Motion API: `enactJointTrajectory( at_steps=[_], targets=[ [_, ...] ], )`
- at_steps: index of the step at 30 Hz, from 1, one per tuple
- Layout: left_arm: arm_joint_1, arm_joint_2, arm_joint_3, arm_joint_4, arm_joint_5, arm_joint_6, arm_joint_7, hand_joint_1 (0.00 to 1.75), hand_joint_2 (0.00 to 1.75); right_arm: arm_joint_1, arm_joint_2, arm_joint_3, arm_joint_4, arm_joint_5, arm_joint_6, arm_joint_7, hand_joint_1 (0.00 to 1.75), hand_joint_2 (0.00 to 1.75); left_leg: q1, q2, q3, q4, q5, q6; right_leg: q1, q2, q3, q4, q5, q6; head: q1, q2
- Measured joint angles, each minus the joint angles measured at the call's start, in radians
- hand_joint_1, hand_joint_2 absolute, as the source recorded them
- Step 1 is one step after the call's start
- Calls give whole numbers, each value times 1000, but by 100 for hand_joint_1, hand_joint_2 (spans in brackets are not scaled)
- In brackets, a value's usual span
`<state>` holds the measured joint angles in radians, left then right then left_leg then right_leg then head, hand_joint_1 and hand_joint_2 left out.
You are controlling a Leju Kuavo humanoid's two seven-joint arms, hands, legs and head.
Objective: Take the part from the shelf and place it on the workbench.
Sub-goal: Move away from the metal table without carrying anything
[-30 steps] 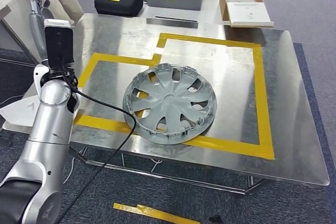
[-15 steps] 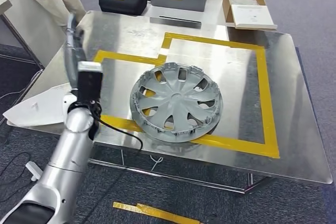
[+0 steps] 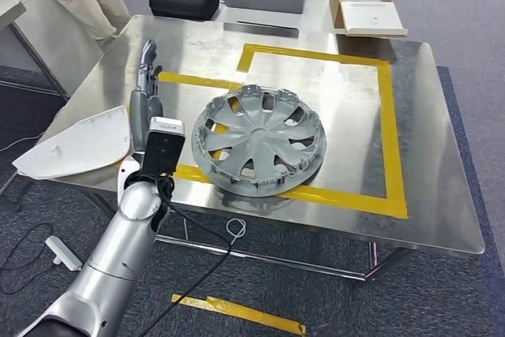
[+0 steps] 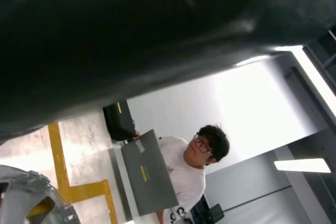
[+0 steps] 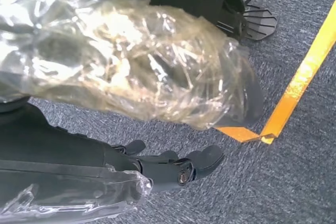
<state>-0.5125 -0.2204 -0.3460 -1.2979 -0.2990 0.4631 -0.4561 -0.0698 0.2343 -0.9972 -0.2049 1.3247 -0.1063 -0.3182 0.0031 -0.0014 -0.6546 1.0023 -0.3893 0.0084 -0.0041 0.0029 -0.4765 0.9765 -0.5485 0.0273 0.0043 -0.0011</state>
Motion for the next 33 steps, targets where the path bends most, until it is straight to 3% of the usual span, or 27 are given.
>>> enactJointTrajectory(
  at_steps=[1, 2, 4, 5, 6, 7, 9, 11, 14, 16, 19, 20, 21, 22, 24, 26, 29, 31, 33],
  targets=[
    [1, 0, -4, -1, -1, -3, 1, 0, 0, 1, 1, 0, 0, 0, 0, 0, 0, 0, 2, 0, -1, 0, 3, -6, -1, -1, -5, -2, 4, -7, 1, 0],
    [1, 2, -9, -2, -3, -5, 3, 0, 0, 2, 2, -1, 0, 0, 0, 0, 0, 0, 3, 0, -17, 44, -29, -16, -1, -2, -12, -4, 12, -17, 0, 0],
    [6, 6, -17, -4, -5, -10, 5, 0, 0, 5, 3, -2, 0, 0, 0, 2, 0, 0, 7, 0, -70, 192, -117, -35, -3, -4, -25, -3, 30, -36, -2, 0],
    [10, 8, -17, -4, -6, -10, 5, 0, 0, 6, 3, -2, 0, 0, 0, 3, 0, 0, 7, 0, -92, 266, -158, -39, -2, -5, -31, -2, 36, -40, -4, 0],
    [13, 10, -18, -4, -6, -11, 5, 0, 0, 7, 3, -3, 0, 0, 0, 4, 0, 0, 7, 0, -90, 285, -156, -38, -1, -5, -35, 0, 38, -40, -5, 0],
    [14, 10, -18, -5, -7, -11, 5, 0, 0, 7, 4, -3, 0, 0, 0, 5, 0, 0, 7, 0, -68, 256, -134, -35, 1, -4, -37, 2, 38, -39, -5, 0],
    [14, 11, -19, -5, -8, -11, 5, 0, 0, 6, 5, -3, 0, 0, 0, 6, 0, 0, 4, 0, 9, 130, -79, -22, 4, -4, -38, 5, 37, -37, -5, 0],
    [13, 11, -21, -6, -12, -10, 5, 0, 0, 4, 7, -3, 0, 0, 0, 8, 0, 0, -1, 0, 61, 34, -59, -10, 7, -3, -42, 7, 36, -31, -5, 0],
    [13, 10, -23, -7, -22, 1, 5, 0, 0, 4, 8, -3, 0, 0, 1, 11, 0, 0, -1, 0, 70, 3, -64, 3, 7, -4, -49, 9, 36, -17, -5, 0],
    [13, 6, -26, -10, -32, 10, 4, 0, 0, 3, 8, -3, 0, -1, 0, 11, 0, 0, 5, 2, 71, -8, -59, 13, 7, -4, -69, 44, 8, -6, 0, 0],
    [20, 3, -37, -12, -41, 18, 4, 0, 0, 4, 8, -3, 0, -4, 0, 12, 0, 0, 6, 3, 67, -12, -53, 22, 2, -3, -161, 232, -83, 8, 7, 0],
    [25, 2, -40, -12, -43, 20, 4, 0, 0, 5, 8, -3, 0, -4, 0, 12, 0, 0, 6, 3, 64, -11, -51, 22, 0, -3, -187, 285, -98, 12, 7, 0],
    [30, 2, -42, -12, -45, 21, 4, 0, 0, 5, 8, -3, 0, -5, 0, 12, 0, 0, 6, 4, 63, -11, -49, 22, -2, -3, -196, 303, -94, 15, 8, 0],
    [33, 2, -44, -13, -45, 23, 4, 0, 0, 6, 8, -3, 0, -5, 0, 12, 0, 0, 6, 3, 62, -11, -48, 21, -4, -3, -185, 278, -69, 16, 8, 0],
    [37, 0, -47, -17, -47, 25, 4, 0, 0, 5, 8, -3, 0, -6, 0, 12, 0, 0, 6, 3, 62, -10, -45, 17, -9, -4, -118, 141, 3, 18, 8, 0],
    [36, -1, -49, -25, -47, 28, 4, 0, 0, 3, 8, -3, 0, -6, 0, 12, 0, 0, 2, 2, 54, -5, -39, 8, -10, -2, -64, 31, 42, 14, 6, 0],
    [38, -3, -53, -31, -48, 30, 4, 0, 0, 5, 8, -3, 0, -6, -1, 12, 0, 0, 0, 1, 42, -1, -28, -10, -7, 1, -65, 18, 54, -2, 5, 0],
    [38, -2, -56, -34, -49, 33, 4, 0, 0, 5, 9, -4, 0, -6, -1, 12, 0, 0, 3, 1, 29, 26, -59, -20, -9, -1, -77, 17, 67, -19, 4, 0],
    [38, -1, -57, -37, -49, 34, 4, 0, 0, 3, 9, -4, 0, -6, -1, 12, 0, 0, 4, 0, -7, 129, -144, -28, -10, -4, -95, 16, 84, -33, 1, 0]
  ],
)
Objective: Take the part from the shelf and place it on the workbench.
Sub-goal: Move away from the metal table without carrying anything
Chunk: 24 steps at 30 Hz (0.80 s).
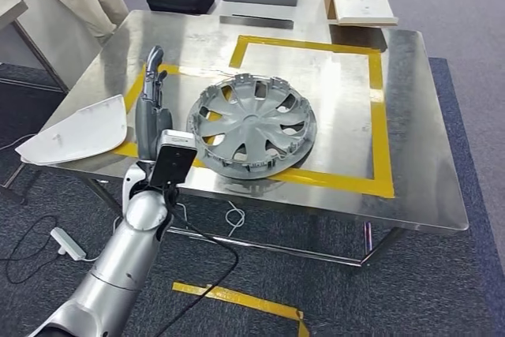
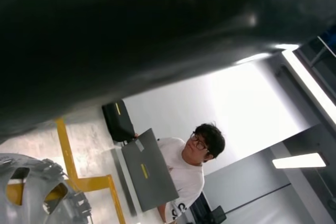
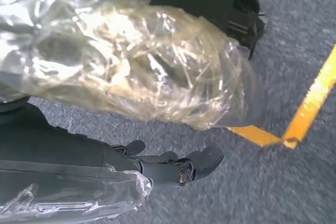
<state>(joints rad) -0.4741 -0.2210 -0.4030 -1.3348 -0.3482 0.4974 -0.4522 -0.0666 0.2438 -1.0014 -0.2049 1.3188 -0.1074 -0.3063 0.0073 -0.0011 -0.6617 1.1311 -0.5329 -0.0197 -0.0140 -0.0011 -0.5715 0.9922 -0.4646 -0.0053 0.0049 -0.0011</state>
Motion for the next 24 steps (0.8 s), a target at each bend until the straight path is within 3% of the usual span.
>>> enactJointTrajectory(
  at_steps=[2, 3, 4, 5, 7, 8, 9, 12, 13, 14, 16, 17, 18, 19, 20, 22, 23, 24],
  targets=[
    [2, 2, 0, -1, 0, 1, 0, 0, 0, 0, 0, 0, 0, 0, 0, 0, 0, 0, 0, 0, -35, 129, -77, -4, 3, -1, -24, 1, 17, -3, -2, 0],
    [4, 2, -1, -1, 0, 1, 0, 0, 0, 0, 0, 0, 0, 0, 0, 0, 0, 0, 0, 0, -34, 159, -92, -3, 4, -2, -37, 2, 26, -3, -2, 0],
    [4, 3, -1, -1, 0, 1, 0, 0, 0, 0, 0, -1, 0, 0, 0, 0, 0, 0, 0, 0, -12, 148, -89, -1, 6, -2, -49, 3, 35, -3, -2, 0],
    [5, 3, -1, -2, 0, 1, 0, 0, 0, 0, 0, -1, 0, 0, 0, 0, 0, 0, 0, 0, 29, 97, -70, 4, 7, -2, -59, 4, 44, -3, -2, 0],
    [3, 1, -4, -5, -2, 1, 0, 0, 0, -1, 1, -1, 0, 0, 0, 0, 0, 0, -3, 0, 136, -55, -29, 17, 12, -1, -77, 6, 62, 1, -2, 0],
    [2, -1, -5, -7, -3, 1, 0, 0, 0, -1, 2, -1, 0, 0, 0, -1, 0, 0, -5, 0, 171, -111, -17, 22, 14, -1, -84, 7, 71, 5, -2, 0],
    [1, -2, -7, -9, -4, 1, 0, 0, 0, -1, 2, -1, 0, 0, 0, -1, 0, 0, -8, 0, 187, -142, -11, 26, 15, -1, -90, 7, 80, 10, -3, 0],
    [5, -1, -8, -10, -4, 2, 1, 0, 0, 1, 2, -2, 0, 0, 0, -1, 0, 0, -11, 1, 170, -150, 13, 39, 11, -3, -102, 2, 99, 28, -6, 0],
    [6, -2, -8, -10, -4, 2, 1, 0, 0, 2, 2, -2, 0, 0, 0, -1, 0, 0, -10, 3, 162, -153, 26, 46, 10, -2, -111, 11, 82, 33, -5, 0],
    [6, -4, -8, -10, -4, 2, 1, 0, 0, 2, 2, -2, 0, 0, 0, -1, 0, 0, -8, 6, 150, -155, 40, 52, 9, -1, -124, 41, 45, 38, -3, 0],
    [6, -6, -9, -10, -5, 1, 1, 0, 0, 2, 2, -2, 0, 0, -1, 0, 0, 0, -7, 7, 118, -156, 66, 60, 7, 0, -159, 161, -62, 45, 1, 0],
    [7, -7, -9, -10, -5, 1, 1, 0, 0, 2, 2, -2, 0, 0, -1, 0, 0, 0, -7, 7, 101, -155, 79, 60, 6, -1, -171, 231, -101, 48, 2, 0],
    [8, -7, -9, -10, -5, 1, 1, 0, 0, 2, 2, -2, 0, 0, -1, 0, 0, 0, -8, 8, 84, -154, 91, 59, 5, 0, -173, 283, -114, 50, 2, 0],
    [10, -6, -9, -10, -5, 1, 1, 0, 0, 2, 1, -2, 0, 0, -1, 0, 0, 0, -8, 8, 68, -153, 104, 58, 5, -1, -160, 306, -105, 51, 2, 0],
    [12, -6, -9, -10, -5, 1, 1, 0, 0, 2, 1, -2, 0, 0, -1, 0, 0, 0, -8, 8, 52, -152, 115, 56, 4, -1, -128, 289, -79, 51, 2, 0],
    [13, -7, -9, -10, -5, 1, 1, 0, 0, 0, 1, -2, 0, 0, -1, 0, 0, 0, -9, 7, 25, -148, 135, 49, 4, -1, -17, 166, -45, 48, 2, 0],
    [13, -7, -8, -10, -5, 1, 1, 0, 0, -1, 1, -2, 0, 0, -1, -1, 0, 0, -10, 7, 16, -146, 144, 44, 5, 0, 44, 84, -53, 46, 1, 0],
    [12, -7, -8, -10, -5, 1, 1, 0, 0, -3, 1, -2, 0, 0, -1, -1, 0, 0, -11, 6, 10, -145, 152, 39, 6, 0, 84, 22, -68, 42, 0, 0]
  ],
)
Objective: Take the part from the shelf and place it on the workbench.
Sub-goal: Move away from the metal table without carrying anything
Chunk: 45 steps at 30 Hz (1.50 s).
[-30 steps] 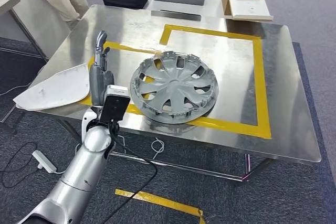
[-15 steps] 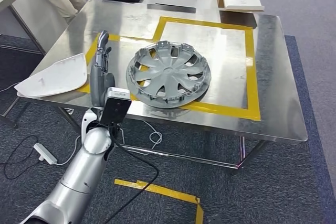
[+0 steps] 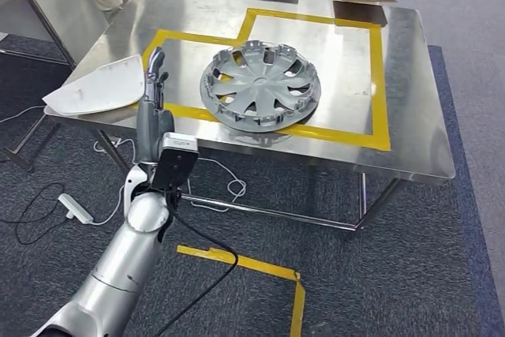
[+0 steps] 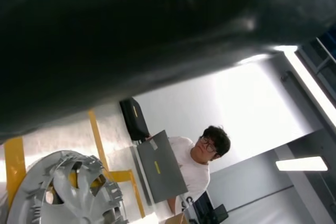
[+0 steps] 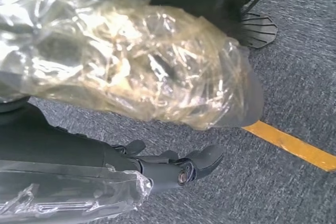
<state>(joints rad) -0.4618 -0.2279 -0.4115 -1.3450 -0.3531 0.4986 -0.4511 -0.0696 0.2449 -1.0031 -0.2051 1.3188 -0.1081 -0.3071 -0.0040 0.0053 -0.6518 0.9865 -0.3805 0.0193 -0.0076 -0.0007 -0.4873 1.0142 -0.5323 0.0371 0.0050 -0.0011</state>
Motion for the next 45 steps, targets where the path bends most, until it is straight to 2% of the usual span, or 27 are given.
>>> enactJointTrajectory(
  at_steps=[2, 4, 6, 8, 9, 10, 11, 13, 15, 18, 20, 23, 24, 25, 26, 27, 29, 31, 33, 35, 36, 38, 40, 41, 42, 43, 45],
  targets=[
    [0, 0, -1, -1, 0, 0, 0, 0, 0, 0, 0, 0, 0, 0, 0, 0, 0, 0, 0, 1, -6, -1, 16, -12, 4, 1, 25, -56, -18, -12, -1, 0],
    [3, 0, -2, -1, -1, -1, 0, 0, 0, 3, 1, 0, 0, -1, 0, 0, 0, 0, 3, 0, -11, 4, 11, -25, 3, -1, 14, -56, -6, -29, -1, 0],
    [6, 1, -3, -2, -1, -2, 0, 0, 0, 4, 1, 0, 0, -2, -1, 0, 0, 0, 7, -1, -34, 73, -65, -36, 0, -4, 6, -57, 11, -44, -5, 0],
    [11, 2, -5, -2, -1, -3, 0, 0, 0, 4, 1, 0, 0, -3, -1, -1, 0, 0, 9, -1, -70, 205, -157, -45, 1, -5, -9, -56, 27, -49, -9, 0],
    [16, 3, -6, -2, -1, -4, 0, 0, 0, 5, 1, 0, 0, -2, -1, -1, 0, 0, 9, -1, -78, 257, -174, -47, 2, -4, -17, -54, 33, -49, -9, 0],
    [21, 4, -8, -2, 0, -5, 0, 0, 0, 5, 1, 0, 0, -2, -2, -2, 0, 0, 9, -1, -73, 276, -171, -47, 2, -4, -25, -52, 38, -48, -9, 0],
    [25, 4, -10, -2, 1, -6, 0, 0, 0, 6, 1, 0, 0, -1, -4, -4, 0, 0, 9, -1, -48, 255, -152, -45, 3, -4, -31, -50, 41, -47, -9, 0],
    [30, 4, -16, -7, 6, -9, -2, 0, 0, 6, 1, 0, 0, 1, -8, -9, 0, 0, 8, -2, 38, 131, -106, -34, 5, -4, -39, -43, 44, -45, -9, 0],
    [32, 4, -22, -13, 8, -11, -3, 0, 0, 5, 2, 0, 0, 1, -12, -12, 0, 0, 5, -2, 101, 30, -90, -22, 9, -3, -45, -38, 46, -39, -8, 0],
    [35, 2, -25, -17, 10, -12, -4, 0, 0, 5, 2, 0, 0, 1, -14, -14, 0, 0, 5, -2, 108, 0, -90, -8, 11, -3, -53, -35, 51, -25, -8, 0],
    [35, 0, -25, -19, 10, -13, -4, 0, 0, 5, 2, 0, 0, 1, -15, -14, 0, 0, 10, -1, 104, -10, -81, 5, 11, -2, -72, -6, 27, -15, -4, 0],
    [39, -2, -26, -21, 11, -14, -4, 0, 0, 6, 1, 0, 0, 4, -15, -19, 0, 0, 10, 0, 93, -14, -72, 17, 6, -1, -159, 179, -70, -3, 2, 0],
    [42, -2, -26, -21, 12, -15, -4, 0, 0, 6, 1, 0, 0, 6, -16, -22, 0, 0, 9, -2, 90, -13, -70, 17, 4, -1, -184, 236, -88, 0, 2, 0],
    [46, -1, -26, -21, 14, -16, -4, 0, 0, 7, 1, 0, 0, 8, -17, -26, 0, 0, 8, -5, 88, -13, -68, 16, 4, -1, -193, 258, -87, 1, 2, 0],
    [49, -1, -26, -21, 16, -17, -4, 0, 0, 7, 0, 0, 0, 10, -18, -30, 0, 44, 8, -10, 87, -12, -67, 15, 4, 0, -181, 238, -66, 1, 3, 0],
    [51, -1, -26, -22, 18, -18, -5, 0, 0, 7, 0, 0, 0, 10, -19, -33, 0, 87, 8, -17, 87, -11, -66, 14, 4, 5, -150, 180, -30, -1, 2, 0],
    [52, -2, -27, -22, 22, -22, -8, 0, 0, 8, 0, 0, 0, 11, -20, -37, 0, 175, 6, -32, 85, -8, -64, 10, 2, 37, -77, 37, 30, -8, 2, 0],
    [57, -4, -29, -22, 34, -28, -9, 0, 0, 9, -1, 0, 0, 9, -21, -38, 0, 175, 5, -48, 74, -4, -58, 0, 0, 61, -40, -32, 41, -14, 1, 0],
    [70, -5, -31, -22, 50, -34, -10, 0, 0, 10, -1, 0, 0, 6, -23, -39, 0, 175, 5, -62, 65, -2, -52, -12, -2, 50, -36, -40, 38, -19, 2, 0],
    [82, -5, -31, -22, 58, -37, -12, 0, 0, 11, 0, 0, 0, 4, -25, -40, 0, 175, 5, -54, 53, 18, -69, -24, -6, 32, -36, -45, 44, -29, -2, 0],
    [85, -5, -31, -22, 60, -37, -13, 0, 0, 11, 1, 0, 0, 3, -26, -41, 0, 175, 5, -42, 36, 56, -95, -30, -8, 21, -36, -48, 47, -35, -6, 0],
    [90, -4, -32, -22, 61, -37, -15, 0, 0, 12, 1, 0, 0, 3, -28, -42, 0, 175, 9, -20, -20, 186, -163, -41, -8, 0, -38, -47, 48, -39, -13, 0],
    [99, -2, -32, -22, 62, -37, -15, 0, 0, 14, 1, 0, 0, 2, -28, -42, 0, 175, 12, -15, -60, 282, -193, -47, -7, -23, -39, -46, 47, -39, -13, 0],
    [102, -1, -32, -22, 62, -37, -15, 0, 0, 15, 1, 0, 0, 2, -28, -42, 0, 175, 12, -12, -54, 277, -179, -47, -6, -34, -40, -45, 47, -39, -13, 0],
    [103, -1, -32, -22, 63, -38, -15, 0, 0, 14, 1, 0, 0, 2, -28, -42, 0, 175, 13, -7, -29, 230, -148, -46, -6, -45, -39, -43, 46, -38, -13, 0],
    [104, -1, -32, -22, 66, -40, -15, 0, 0, 14, 1, 0, 0, 1, -28, -42, 0, 175, 12, 9, 8, 159, -112, -44, -6, -55, -38, -42, 44, -36, -13, 0],
    [106, -3, -32, -22, 83, -55, -13, 0, 0, 14, 1, 0, 0, -5, -29, -42, 0, 175, 4, 46, 67, 39, -73, -35, 0, -73, -39, -36, 38, -29, -14, 0]
  ],
)
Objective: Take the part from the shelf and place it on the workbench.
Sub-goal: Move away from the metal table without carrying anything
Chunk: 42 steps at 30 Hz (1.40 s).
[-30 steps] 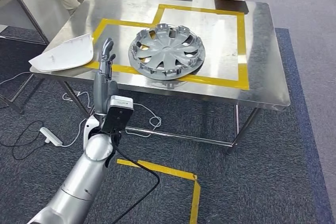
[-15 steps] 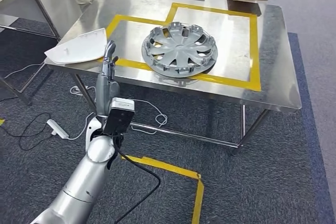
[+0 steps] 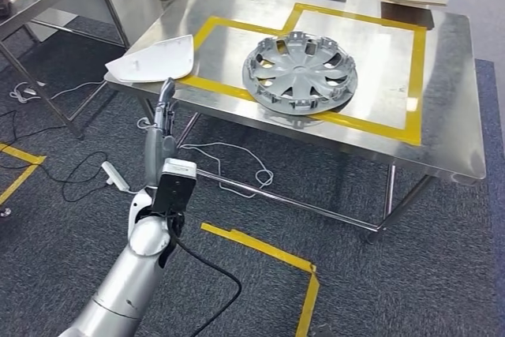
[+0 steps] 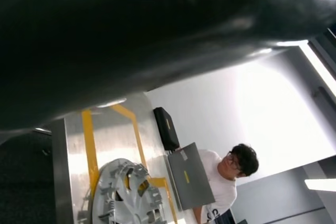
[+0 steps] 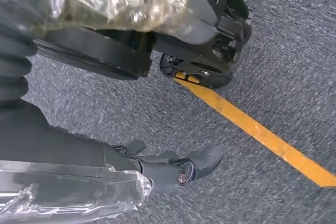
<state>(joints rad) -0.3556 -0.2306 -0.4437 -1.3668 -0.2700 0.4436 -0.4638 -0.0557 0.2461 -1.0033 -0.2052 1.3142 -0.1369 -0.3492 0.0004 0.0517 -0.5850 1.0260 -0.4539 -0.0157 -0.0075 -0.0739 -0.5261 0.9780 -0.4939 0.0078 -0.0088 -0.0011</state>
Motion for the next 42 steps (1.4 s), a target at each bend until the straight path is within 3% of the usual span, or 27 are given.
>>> enactJointTrajectory(
  at_steps=[2, 4, 6, 8, 9, 10, 11, 13, 14, 15, 17, 19, 20, 21, 23, 25, 26, 28, 31, 32, 34, 35, 37, 38, 40, 41, 42],
  targets=[
    [18, -3, -1, 1, 32, -26, 3, 0, 0, 1, 0, 0, 0, -9, -2, 0, 0, 175, -8, 10, 10, -32, -1, 12, 5, -18, -1, 3, -3, 7, 1, 0],
    [57, -6, -5, 4, 75, -51, 3, 0, 0, 1, 0, -1, 0, -21, -6, -3, 0, 175, -6, -9, 7, -36, 2, 26, 4, -27, 0, 4, -9, 15, 3, 0],
    [104, -14, -12, 14, 118, -70, 1, 0, 0, 2, 0, -3, 0, -35, -8, -8, 0, 175, -2, -28, 6, -41, 8, 40, 0, 9, -23, 53, -48, 24, 6, 0],
    [152, -23, -20, 32, 151, -79, -5, 0, 0, 5, 0, -8, 0, -47, -9, -12, 0, 175, -1, -49, 2, -42, 12, 48, -2, 56, -84, 182, -116, 27, 11, 0],
    [174, -25, -22, 43, 163, -80, -9, 0, 0, 7, 0, -12, 0, -52, -10, -13, 0, 175, -2, -60, 0, -42, 13, 49, -2, 65, -117, 251, -143, 28, 11, 0],
    [196, -25, -23, 56, 172, -78, -14, 0, 0, 9, 0, -16, 0, -56, -10, -14, 0, 175, -3, -71, -1, -41, 13, 50, -2, 69, -140, 294, -152, 27, 11, 0],
    [215, -25, -24, 69, 178, -74, -17, 0, 0, 10, 0, -21, -1, -59, -11, -16, 0, 175, -3, -84, -1, -41, 13, 50, -2, 71, -144, 298, -140, 26, 10, 0],
    [244, -25, -24, 93, 184, -67, -22, 0, 0, 12, 0, -27, -1, -63, -11, -19, 0, 175, -4, -113, 0, -39, 14, 49, -3, 88, -98, 192, -68, 20, 10, 0],
    [254, -26, -24, 102, 185, -64, -24, 0, 0, 13, 0, -29, -1, -64, -11, -21, 0, 175, -5, -126, 0, -38, 14, 48, -5, 116, -64, 120, -36, 16, 10, 0],
    [260, -26, -25, 110, 186, -63, -26, 0, 0, 14, 0, -30, -1, -66, -11, -22, 0, 175, -5, -139, -2, -35, 15, 45, -8, 142, -36, 60, -15, 14, 10, 0],
    [267, -25, -25, 122, 186, -62, -27, 0, 0, 15, 0, -34, -1, -67, -10, -23, 0, 175, -2, -162, -12, -32, 21, 34, -10, 174, -12, 15, -10, 12, 9, 0],
    [272, -24, -25, 130, 186, -62, -28, 0, 0, 16, 3, -38, -2, -68, -11, -23, 0, 175, 1, -184, -21, -31, 26, 21, -10, 151, -8, 10, -7, 7, 10, 0],
    [274, -23, -24, 133, 186, -61, -28, 0, 0, 16, 5, -40, -2, -68, -11, -23, 0, 175, 0, -176, -26, -22, 18, 16, -12, 138, -5, 7, -4, 2, 8, 0],
    [274, -22, -24, 135, 186, -61, -29, 0, 0, 17, 7, -42, -3, -68, -10, -24, 0, 175, -2, -155, -38, 3, 0, 10, -14, 122, -3, 2, -1, -3, 2, 0],
    [275, -22, -24, 139, 184, -56, -26, 0, 0, 19, 8, -45, -4, -69, -10, -24, 0, 175, -2, -93, -87, 113, -64, -1, -13, 88, 0, -2, -1, -11, -8, 0],
    [280, -21, -24, 146, 179, -43, -18, 0, 0, 22, 8, -48, -4, -72, -10, -25, 0, 175, 4, -64, -136, 229, -112, -10, -11, 53, 0, -1, -2, -13, -11, 0],
    [285, -19, -23, 154, 177, -32, -14, 0, 0, 22, 8, -50, -4, -75, -10, -25, 0, 175, 7, -60, -140, 245, -111, -12, -11, 38, 0, -1, -3, -13, -11, 0],
    [305, -13, -16, 176, 183, -6, -12, 0, 0, 22, 8, -54, -4, -81, -10, -26, 0, 175, 9, -47, -90, 166, -61, -11, -10, 12, 2, -1, -6, -11, -11, 0],
    [345, -1, 10, 208, 217, 29, -15, 0, 0, 24, 9, -62, -4, -90, -10, -26, 0, 175, -2, 13, 9, -14, -5, 3, -3, -17, 8, 2, -13, -1, -12, 0],
    [361, 2, 24, 216, 235, 38, -13, 0, 0, 24, 10, -67, -5, -92, -9, -26, 0, 175, -6, 23, 17, -34, -6, 8, 0, -27, 10, 2, -15, 3, -11, 0],
    [406, 9, 71, 230, 274, 44, -5, 0, 0, 25, 10, -75, -7, -96, -4, -26, 0, 175, -7, 8, 18, -40, -6, 19, 2, -45, 15, -1, -20, 12, -10, 0],
    [434, 12, 104, 235, 287, 38, -1, 0, 0, 25, 9, -79, -8, -98, -1, -26, 0, 175, -5, -3, 19, -44, -4, 24, 0, -36, 14, 3, -28, 17, -9, 0],
    [482, 16, 186, 245, 288, 9, 5, 0, 0, 25, 9, -86, -9, -99, 2, -26, 0, 175, 1, -22, 22, -50, 1, 37, -3, 15, -12, 65, -74, 24, -5, 0],
    [498, 17, 226, 250, 281, -7, 8, 0, 0, 26, 8, -91, -9, -98, 3, -26, 0, 175, 1, -34, 20, -51, 2, 40, -5, 45, -41, 130, -107, 25, -3, 0],
    [522, 16, 293, 260, 266, -29, 10, 0, 0, 27, 8, -100, -10, -98, 5, -26, 0, 175, 0, -61, 19, -50, 3, 44, -5, 67, -105, 265, -160, 26, -2, 0],
    [531, 15, 319, 265, 259, -35, 11, 0, 0, 27, 8, -102, -10, -97, 6, -26, 0, 175, -1, -76, 19, -49, 3, 44, -4, 70, -121, 293, -159, 26, -2, 0],
    [538, 13, 342, 269, 251, -38, 12, 0, 0, 26, 8, -103, -10, -97, 7, -25, 0, 175, -1, -92, 20, -48, 3, 44, -4, 72, -117, 278, -137, 26, -2, 0]
  ],
)
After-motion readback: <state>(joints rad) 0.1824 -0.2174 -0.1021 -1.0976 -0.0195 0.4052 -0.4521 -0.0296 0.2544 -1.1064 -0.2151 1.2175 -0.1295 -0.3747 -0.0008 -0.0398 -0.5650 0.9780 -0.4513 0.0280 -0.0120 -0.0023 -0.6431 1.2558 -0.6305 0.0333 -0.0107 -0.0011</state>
